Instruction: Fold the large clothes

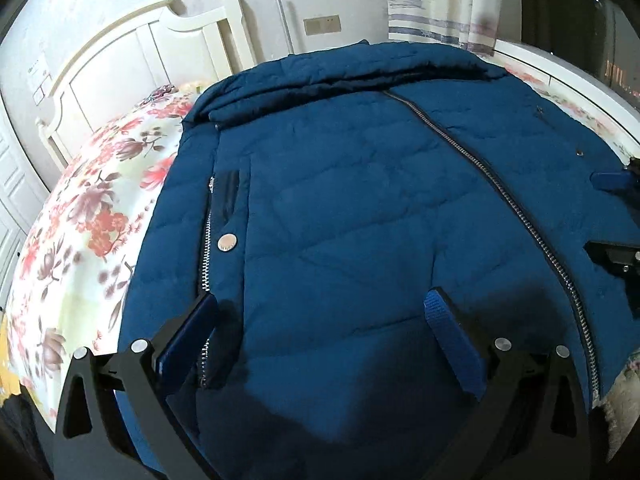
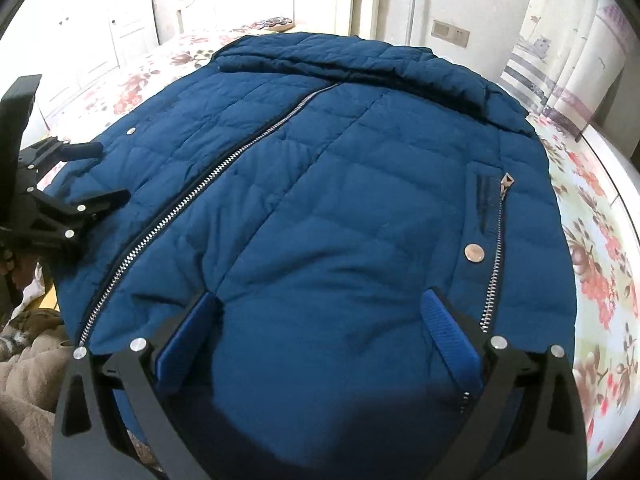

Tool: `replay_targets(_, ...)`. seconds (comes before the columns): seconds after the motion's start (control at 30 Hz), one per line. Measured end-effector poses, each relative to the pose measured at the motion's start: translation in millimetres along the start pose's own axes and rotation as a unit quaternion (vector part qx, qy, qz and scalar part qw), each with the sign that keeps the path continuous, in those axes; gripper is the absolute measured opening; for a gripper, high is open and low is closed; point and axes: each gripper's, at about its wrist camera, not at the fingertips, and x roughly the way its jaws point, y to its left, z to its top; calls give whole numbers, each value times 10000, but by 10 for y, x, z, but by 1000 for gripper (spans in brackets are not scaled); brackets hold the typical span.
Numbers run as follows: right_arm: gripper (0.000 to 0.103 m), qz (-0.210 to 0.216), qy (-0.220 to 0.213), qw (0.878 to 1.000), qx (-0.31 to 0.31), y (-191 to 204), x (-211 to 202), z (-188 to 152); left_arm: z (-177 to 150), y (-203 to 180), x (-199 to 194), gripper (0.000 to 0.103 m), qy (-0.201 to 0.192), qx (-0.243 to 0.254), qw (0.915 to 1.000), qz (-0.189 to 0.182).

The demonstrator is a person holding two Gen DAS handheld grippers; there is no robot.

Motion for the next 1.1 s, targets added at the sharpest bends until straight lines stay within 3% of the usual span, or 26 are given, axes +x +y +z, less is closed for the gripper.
replay_targets(0.3,101,13,-24,10000,14,10,-8,-31,-14,-50,-2,99,-4,-43,10000,-40)
replay_targets(0.43,100,-311,-71,9995,12,7,-162,-56,-73,22,-178,99,-125,-52,9996,248)
replay_targets(0.57,100,-387,-194,9979,491,-262,-293,-294,-301,430,-233,99,-123,-687,9967,407)
replay_targets(0.67,101,-100,-362,9963,774,-411,-289,-458,-448,670,-138,99,-82,-1111,9937,-84)
replay_targets(0.77,100,-217,-236,9974,640,-386,-379,-428,-412,600,-212,99,-87,-856,9961,205)
replay_targets(0.83,100,-222,-407,9963,722,-484,-573,-484,-420,621,-306,99,-182,-863,9955,355)
replay_targets(0.93,100,-234,-505,9905,1259,-804,-797,-757,-559,876,-429,99,-277,-1347,9904,130)
replay_targets(1.0,100,82,-553,9835,1719,-1011,-858,-967,-677,1051,-417,99,-201,-1685,9855,-48)
replay_targets(1.1,90,502,-721,9673,2380,-1247,-915,-1313,-835,1236,-400,99,-217,-2078,9769,-449)
